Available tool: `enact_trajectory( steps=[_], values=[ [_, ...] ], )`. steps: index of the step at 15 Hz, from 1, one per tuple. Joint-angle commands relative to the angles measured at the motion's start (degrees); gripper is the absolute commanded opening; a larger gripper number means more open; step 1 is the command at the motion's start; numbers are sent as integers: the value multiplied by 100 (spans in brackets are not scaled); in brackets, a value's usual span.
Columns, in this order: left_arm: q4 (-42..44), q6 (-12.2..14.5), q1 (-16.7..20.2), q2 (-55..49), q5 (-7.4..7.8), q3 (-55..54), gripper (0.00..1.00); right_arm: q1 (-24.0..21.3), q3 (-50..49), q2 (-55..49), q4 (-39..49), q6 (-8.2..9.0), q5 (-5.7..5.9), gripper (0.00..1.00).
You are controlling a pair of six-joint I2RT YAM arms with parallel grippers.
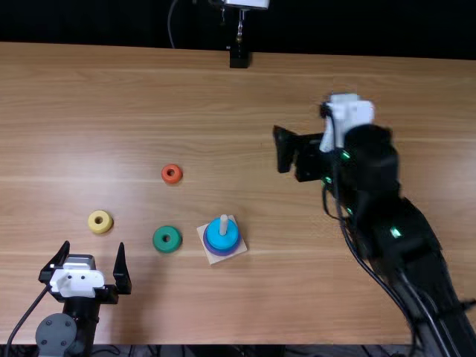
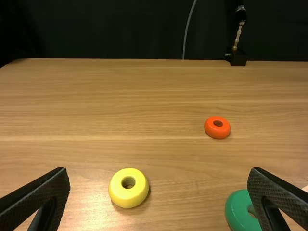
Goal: Build the Hanoi tower: stack the rings onto the peg from bottom to top in this color order: purple, dark blue, light blue, dark green, light green, yellow, orange.
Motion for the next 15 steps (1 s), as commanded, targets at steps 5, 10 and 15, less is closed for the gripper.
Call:
enact_trajectory(
  steps=[5, 10, 15],
  values=[
    [-89, 87, 46, -67, -24, -282, 100, -1553, -3300, -2907, 1387, -1869, -20, 100],
    [-89, 87, 46, -67, -24, -282, 100, -2160, -5576, -5597, 1366, -1880, -9, 100],
    [-99, 87, 54, -67, -24, -282, 100, -2160, -6877, -7003, 1429, -1880, 1, 100]
  ],
)
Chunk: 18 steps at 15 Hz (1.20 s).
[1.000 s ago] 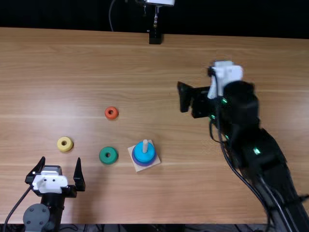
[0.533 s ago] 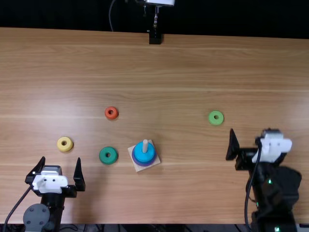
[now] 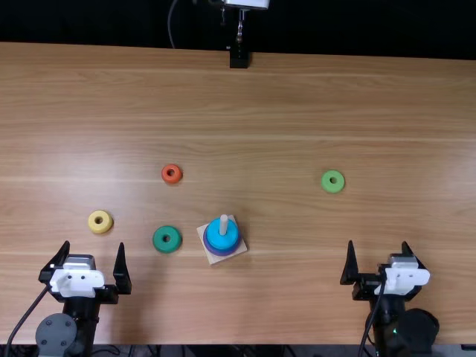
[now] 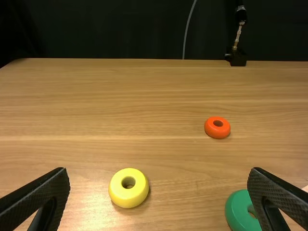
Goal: Build the Hanoi tower: stack the rings onto the peg from bottom to top in this color order: purple, dark blue, light blue, dark green, light green, yellow, orange.
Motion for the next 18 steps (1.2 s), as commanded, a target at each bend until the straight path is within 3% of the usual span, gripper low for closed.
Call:
enact_trajectory(
  steps=[1, 18],
  values=[
    [-99, 87, 46, -69, -24, -282, 100, -33, -176, -362, 61, -57, -3, 100],
    [-99, 87, 46, -69, -24, -282, 100, -51, -440, -722, 29, -36, -14, 100]
  ],
)
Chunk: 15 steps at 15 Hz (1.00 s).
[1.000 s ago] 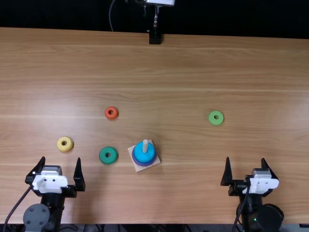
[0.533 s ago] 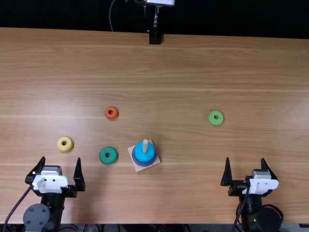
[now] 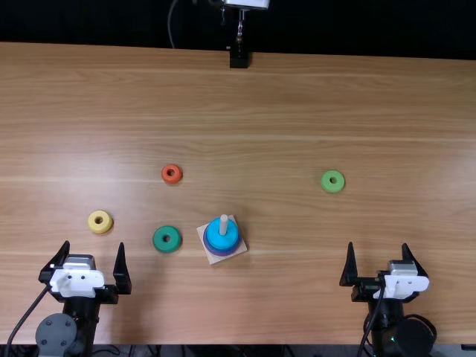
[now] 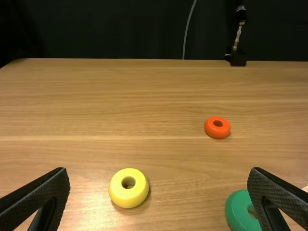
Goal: Build the Hanoi tower: stack the rings onto the peg from bottom to top in this color order: purple, dark blue, light blue, dark green, light green, yellow, orange.
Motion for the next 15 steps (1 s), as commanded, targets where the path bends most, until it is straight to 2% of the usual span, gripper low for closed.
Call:
enact_trajectory(
  steps=[1, 6, 8, 11, 13, 15],
  values=[
    [-99, 87, 46, -67, -24, -282, 100, -51, -141, -73, 7, -18, -12, 100],
    [-99, 44, 63, -67, -76, -282, 100, -51, -132, -73, 7, -18, -12, 100],
    [-78, 23, 98, -67, -13, -300, 100, -51, -141, -73, 7, -18, -12, 100],
    [502, 13, 107, -67, -3, -185, 100, -51, -141, -73, 7, -18, -12, 100],
    [565, 13, 98, -67, -13, 377, 100, -51, -141, -73, 7, -18, -12, 100],
    [555, 34, 98, 610, 19, 931, 100, -51, -141, -73, 7, -18, -12, 100]
  ],
)
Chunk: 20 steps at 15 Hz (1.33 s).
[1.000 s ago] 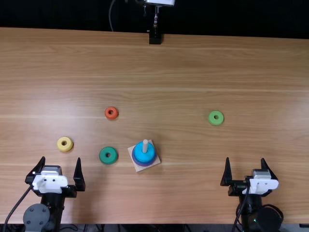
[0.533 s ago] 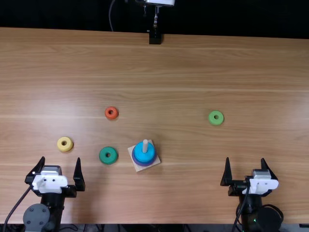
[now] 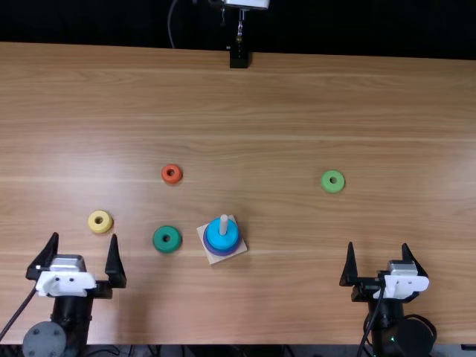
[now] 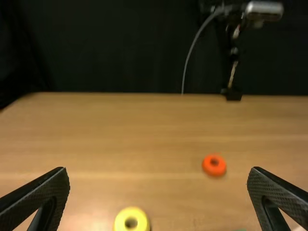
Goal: Build the Hanoi tower: stack the rings onto the peg from bottom to top in this color order: purple, dark blue, light blue, dark green, light green, yellow, orange.
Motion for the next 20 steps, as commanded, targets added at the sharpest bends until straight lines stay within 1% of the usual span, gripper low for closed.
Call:
enact_trajectory(
  steps=[1, 4, 5, 9, 10, 12, 13, 14, 15, 17, 20],
  values=[
    [28, 72, 44, 430, 34, 495, 100, -51, -141, -73, 7, -16, -14, 100],
    [81, 72, 0, 1160, 34, 1277, 100, -59, -141, -73, 7, -16, -14, 100],
    [165, 40, 0, 1467, 23, 1514, 100, -51, -141, -73, 7, -16, -14, 100],
    [112, 62, -9, 2742, 23, 2683, 100, -51, -141, -73, 7, -16, -14, 100],
    [154, 72, 0, 2979, 34, 2789, 100, -51, -132, -73, 7, -16, -14, 100],
    [165, 72, -9, 3128, 76, 2850, 100, -51, -141, -73, 7, -16, -14, 100],
    [154, 72, 17, 3172, 171, 2859, 100, -51, -132, -73, 7, -16, -14, 100],
    [70, 62, 17, 3295, 192, 2894, 100, -51, -141, -73, 7, -16, -14, 100],
    [38, 62, -36, 3541, 181, 2947, 100, -51, -132, -73, 7, -16, -14, 100],
    [-405, 72, -334, 4165, 181, 3044, 100, -51, -141, -73, 7, -16, -14, 100],
    [-1132, 83, -1038, 5132, 171, 3492, 100, -51, -141, -73, 7, -16, -14, 100]
  ],
)
